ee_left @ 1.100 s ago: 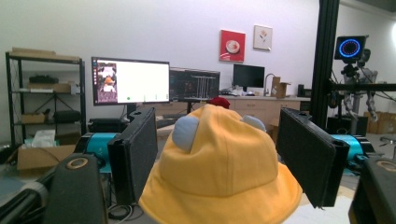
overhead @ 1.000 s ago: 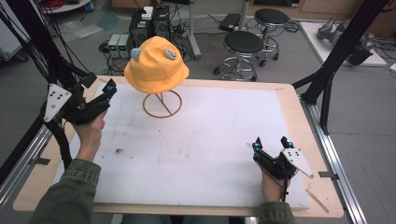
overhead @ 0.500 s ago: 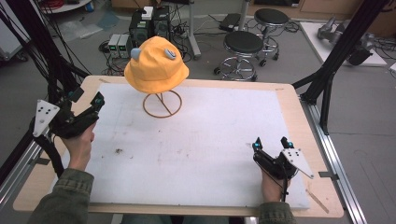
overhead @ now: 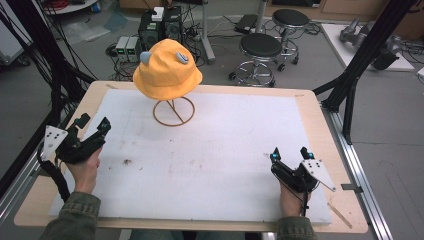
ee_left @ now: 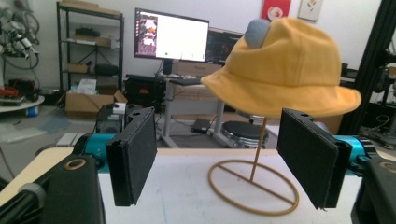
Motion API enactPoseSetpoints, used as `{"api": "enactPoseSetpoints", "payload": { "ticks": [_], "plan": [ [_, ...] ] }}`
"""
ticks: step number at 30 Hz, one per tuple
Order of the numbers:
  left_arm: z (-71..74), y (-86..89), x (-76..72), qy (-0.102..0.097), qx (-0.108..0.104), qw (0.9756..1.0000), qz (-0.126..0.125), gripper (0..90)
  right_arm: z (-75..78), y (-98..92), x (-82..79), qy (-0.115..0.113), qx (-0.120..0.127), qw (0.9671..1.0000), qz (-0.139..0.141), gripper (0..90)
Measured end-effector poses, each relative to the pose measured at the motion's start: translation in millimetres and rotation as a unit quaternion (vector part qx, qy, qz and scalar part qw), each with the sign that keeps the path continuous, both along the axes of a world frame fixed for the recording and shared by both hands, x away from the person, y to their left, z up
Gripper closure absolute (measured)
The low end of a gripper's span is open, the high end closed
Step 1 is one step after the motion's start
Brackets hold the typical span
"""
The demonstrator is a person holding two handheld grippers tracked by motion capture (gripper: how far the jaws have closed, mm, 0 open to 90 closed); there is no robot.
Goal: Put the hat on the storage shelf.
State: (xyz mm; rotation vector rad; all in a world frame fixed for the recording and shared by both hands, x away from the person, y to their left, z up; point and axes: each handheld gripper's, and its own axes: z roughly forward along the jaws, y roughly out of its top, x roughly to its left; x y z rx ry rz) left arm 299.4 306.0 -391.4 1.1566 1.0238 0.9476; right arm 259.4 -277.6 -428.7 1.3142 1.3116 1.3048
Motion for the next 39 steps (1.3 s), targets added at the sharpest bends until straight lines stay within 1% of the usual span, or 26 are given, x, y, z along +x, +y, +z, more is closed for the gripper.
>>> {"api": "enactPoseSetpoints", "payload": {
  "ticks": [1, 3, 7, 10, 14, 16, 18, 20, 23, 26, 29, 39],
  "plan": [
    [-2.0, 0.8, -0.6, 0.002, 0.0, 1.0, 0.002, 28.6, -0.1, 0.3, -0.1, 0.003, 0.001, 1.0, 0.001, 7.9],
    [-6.8, 3.5, -2.1, 0.009, 0.002, 0.9999, 0.01, 28.6, -0.2, 0.4, 0.1, 0.002, 0.0, 1.0, 0.001, 7.9],
    [-13.5, 7.5, -4.2, 0.013, 0.002, 0.9997, 0.023, 28.4, 0.0, 0.6, -0.5, 0.0, -0.003, 1.0, 0.001, 7.9],
    [-19.9, 9.1, -6.5, 0.019, 0.006, 0.9993, 0.032, 28.4, 0.0, 0.9, -0.6, 0.0, -0.004, 1.0, -0.001, 7.9],
    [-26.9, 11.3, -10.3, 0.026, 0.02, 0.9983, 0.047, 28.4, 0.0, 1.8, -1.3, 0.002, -0.001, 1.0, 0.0, 7.9],
    [-29.4, 13.4, -12.0, 0.031, 0.019, 0.998, 0.052, 28.2, -0.1, 2.0, -1.5, 0.005, -0.001, 1.0, 0.001, 7.9],
    [-30.6, 15.5, -13.6, 0.034, 0.016, 0.9979, 0.052, 28.0, -0.4, 1.8, -1.1, 0.003, -0.004, 1.0, 0.002, 7.9],
    [-31.7, 16.3, -15.1, 0.033, 0.014, 0.9979, 0.054, 27.9, -0.5, 1.9, -0.8, 0.004, -0.004, 1.0, 0.003, 7.9],
    [-33.3, 17.9, -17.0, 0.04, 0.021, 0.9976, 0.053, 27.9, -0.8, 2.6, -0.6, 0.009, 0.001, 0.9999, 0.004, 7.9],
    [-36.9, 20.6, -21.4, 0.046, 0.013, 0.997, 0.061, 27.9, -1.2, 2.2, 0.4, 0.01, 0.001, 0.9999, 0.005, 7.9],
    [-39.5, 23.4, -23.8, 0.053, 0.003, 0.9966, 0.064, 27.9, -1.4, 1.9, 1.1, 0.011, 0.001, 0.9999, 0.004, 7.9],
    [-40.5, 27.7, -25.7, 0.054, 0.004, 0.9963, 0.066, 27.9, -1.8, 1.5, 1.4, 0.013, 0.0, 0.9999, 0.008, 7.9]
  ]
}}
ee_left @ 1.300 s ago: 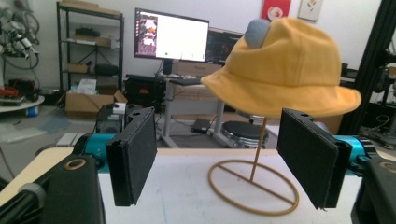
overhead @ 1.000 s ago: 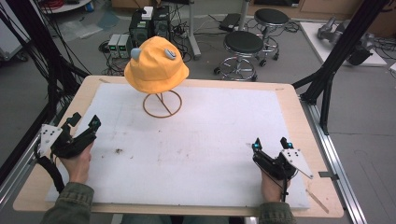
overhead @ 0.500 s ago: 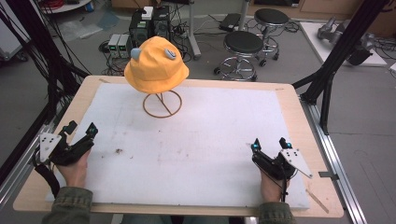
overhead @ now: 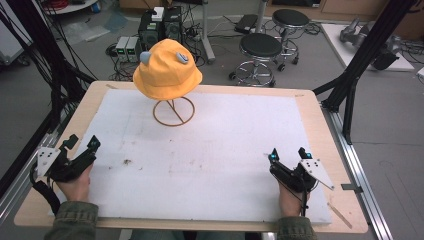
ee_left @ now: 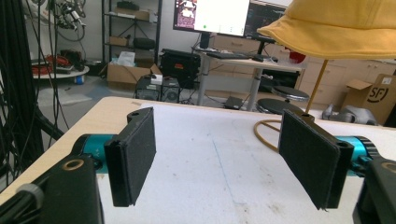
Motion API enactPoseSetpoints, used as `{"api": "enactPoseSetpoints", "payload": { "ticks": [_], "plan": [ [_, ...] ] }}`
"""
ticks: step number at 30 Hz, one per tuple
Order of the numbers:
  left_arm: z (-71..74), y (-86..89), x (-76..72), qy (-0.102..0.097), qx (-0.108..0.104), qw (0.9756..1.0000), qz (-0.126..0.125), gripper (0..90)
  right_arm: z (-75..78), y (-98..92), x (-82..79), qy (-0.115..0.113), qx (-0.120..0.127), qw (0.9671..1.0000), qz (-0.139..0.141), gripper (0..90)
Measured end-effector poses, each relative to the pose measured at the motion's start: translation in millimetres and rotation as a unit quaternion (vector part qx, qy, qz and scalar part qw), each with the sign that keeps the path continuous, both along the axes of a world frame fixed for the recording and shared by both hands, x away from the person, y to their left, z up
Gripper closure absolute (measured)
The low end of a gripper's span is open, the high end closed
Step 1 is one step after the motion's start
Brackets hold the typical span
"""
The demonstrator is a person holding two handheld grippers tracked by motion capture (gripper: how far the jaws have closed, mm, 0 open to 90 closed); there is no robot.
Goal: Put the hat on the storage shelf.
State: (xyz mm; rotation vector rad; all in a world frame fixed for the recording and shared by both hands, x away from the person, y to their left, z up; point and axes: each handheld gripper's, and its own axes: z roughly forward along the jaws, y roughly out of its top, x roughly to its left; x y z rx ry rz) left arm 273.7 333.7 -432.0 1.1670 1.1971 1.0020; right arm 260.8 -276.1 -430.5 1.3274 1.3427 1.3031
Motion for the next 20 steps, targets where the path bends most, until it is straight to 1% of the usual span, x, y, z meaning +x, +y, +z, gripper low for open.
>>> {"api": "enactPoseSetpoints", "payload": {
  "ticks": [10, 20],
  "plan": [
    [-1.6, -3.9, 0.7, 0.004, 0.006, 0.9999, -0.011, 28.0, -0.1, 0.0, -0.2, 0.005, 0.001, 1.0, 0.002, 7.9],
    [-2.1, -3.4, 0.7, 0.004, 0.002, 0.9999, -0.013, 28.1, -0.5, 0.3, 0.5, 0.007, 0.002, 1.0, 0.002, 7.9]
  ]
}}
